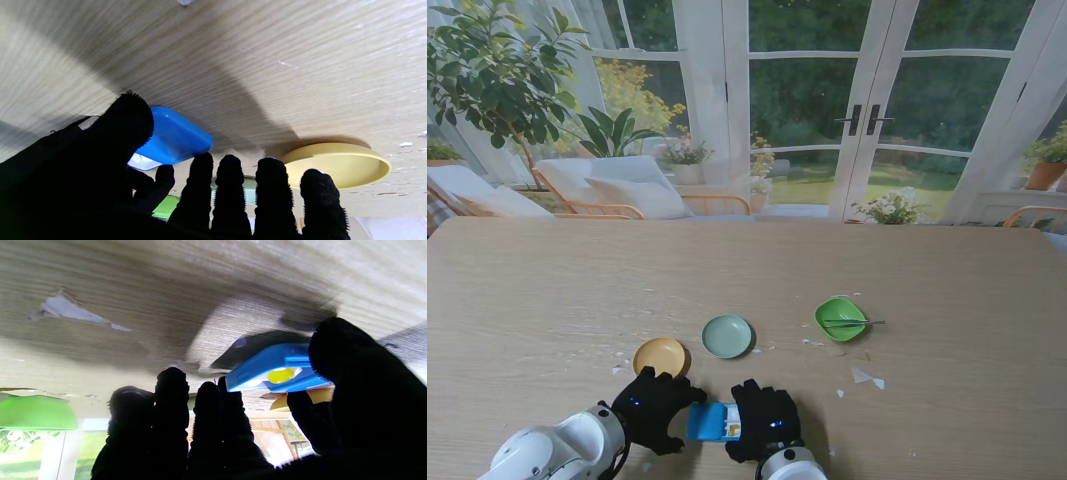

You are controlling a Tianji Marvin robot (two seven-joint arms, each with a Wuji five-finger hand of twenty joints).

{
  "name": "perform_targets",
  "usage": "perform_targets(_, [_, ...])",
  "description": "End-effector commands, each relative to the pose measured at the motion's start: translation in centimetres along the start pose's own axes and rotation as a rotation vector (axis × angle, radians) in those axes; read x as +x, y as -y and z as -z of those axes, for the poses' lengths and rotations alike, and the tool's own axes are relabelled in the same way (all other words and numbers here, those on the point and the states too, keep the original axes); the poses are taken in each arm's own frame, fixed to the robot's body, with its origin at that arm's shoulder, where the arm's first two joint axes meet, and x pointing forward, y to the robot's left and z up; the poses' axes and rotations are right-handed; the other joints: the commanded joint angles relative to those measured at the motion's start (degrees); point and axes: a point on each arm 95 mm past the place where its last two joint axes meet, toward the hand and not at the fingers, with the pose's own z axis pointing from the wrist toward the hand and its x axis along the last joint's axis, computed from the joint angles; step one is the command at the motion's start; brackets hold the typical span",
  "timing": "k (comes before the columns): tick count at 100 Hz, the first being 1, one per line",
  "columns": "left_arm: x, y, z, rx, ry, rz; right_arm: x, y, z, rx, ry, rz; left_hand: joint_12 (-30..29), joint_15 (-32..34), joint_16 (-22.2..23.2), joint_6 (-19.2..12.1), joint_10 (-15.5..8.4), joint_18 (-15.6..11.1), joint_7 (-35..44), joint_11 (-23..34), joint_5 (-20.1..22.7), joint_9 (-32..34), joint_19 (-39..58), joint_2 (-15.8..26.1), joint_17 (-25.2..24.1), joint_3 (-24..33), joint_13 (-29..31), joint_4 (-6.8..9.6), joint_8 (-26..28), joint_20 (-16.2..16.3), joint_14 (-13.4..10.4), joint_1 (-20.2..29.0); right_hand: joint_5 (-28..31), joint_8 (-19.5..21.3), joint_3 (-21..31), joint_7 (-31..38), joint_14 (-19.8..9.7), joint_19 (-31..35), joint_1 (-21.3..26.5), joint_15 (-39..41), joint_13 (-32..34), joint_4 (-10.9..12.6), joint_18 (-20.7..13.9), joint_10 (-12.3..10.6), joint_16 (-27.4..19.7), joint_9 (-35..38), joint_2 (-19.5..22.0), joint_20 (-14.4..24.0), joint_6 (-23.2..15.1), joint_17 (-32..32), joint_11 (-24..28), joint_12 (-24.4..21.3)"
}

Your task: Refill the pill box with tweezers

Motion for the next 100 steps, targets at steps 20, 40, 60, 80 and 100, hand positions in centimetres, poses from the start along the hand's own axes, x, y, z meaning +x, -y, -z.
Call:
perform_targets(20, [0.2,-0.4,-0.3,-0.027,0.000,0.003,0.5,0.4,0.1,0.018,-0.011,-0.010,-1.56,-0.32,2.40,-0.84,-2.07,-1.50,-3.60,0.97,-1.78,-1.70,1.53,-1.20,-1.05,0.77,-1.98,-1.46,-0.17,2.71,-0.76,-1.74,0.53,0.78,-1.57,1.19,-0.64,3.26,1.44,1.58,1.61,1.49,-1.63,-2.65,0.85,0.47,-1.35,1.97,1.03,0.58,1.14,0.65])
perform_targets(40, [0.3,-0.4,-0.3,-0.014,0.012,0.030,0.5,0.3,0.1,0.016,-0.005,-0.014,-2.55,-0.56,2.40,5.41,-1.52,-1.41,-15.01,0.99,-1.82,-1.73,1.28,0.45,-2.33,-1.23,-2.88,-1.93,-5.68,2.42,-0.24,-5.19,1.04,2.11,-0.95,3.54,-0.98,3.97,0.78,2.26,2.52,1.47,-1.86,-3.28,1.37,1.45,-1.81,2.51,0.31,1.39,1.63,1.15])
perform_targets(60, [0.7,-0.5,-0.4,-0.002,0.035,0.062,0.3,0.2,0.4,0.014,-0.002,-0.011,-2.30,-0.51,2.40,10.09,-0.41,-0.70,-17.69,1.12,-1.31,-1.90,1.27,0.85,-3.10,0.01,-3.10,-2.79,-6.30,2.54,0.83,-11.01,-0.38,-1.74,-1.21,-1.57,-1.33,3.96,0.92,2.11,2.05,1.40,-2.36,-3.46,1.96,0.56,-1.71,3.02,1.19,1.15,1.25,0.91])
perform_targets(80, [1.1,-0.7,-0.7,-0.009,0.032,0.056,-0.1,0.1,0.8,0.028,-0.007,-0.009,-2.12,-0.69,2.40,8.07,-1.12,-0.76,-17.93,1.09,-1.70,-1.82,1.24,0.41,-3.13,0.67,-3.36,-2.95,-6.23,2.55,0.33,-10.61,-1.94,-5.21,-1.50,-6.26,-1.70,3.73,2.59,1.89,1.38,1.43,-2.11,-4.65,2.57,0.26,-2.19,3.55,-3.94,0.17,1.11,0.72])
perform_targets(100, [1.4,-0.9,-0.9,-0.019,0.031,0.049,-0.4,0.1,0.7,0.044,-0.007,-0.013,-2.57,-0.93,2.40,6.40,-1.30,-0.97,-17.19,0.94,-1.86,-1.73,1.15,0.35,-3.17,-1.08,-3.43,-2.46,-4.64,2.39,0.29,-7.28,0.28,-5.71,5.30,-8.62,-1.72,3.48,3.70,1.92,1.65,2.59,-2.04,-4.95,3.14,0.94,-3.06,4.69,-7.62,-0.05,1.21,0.43])
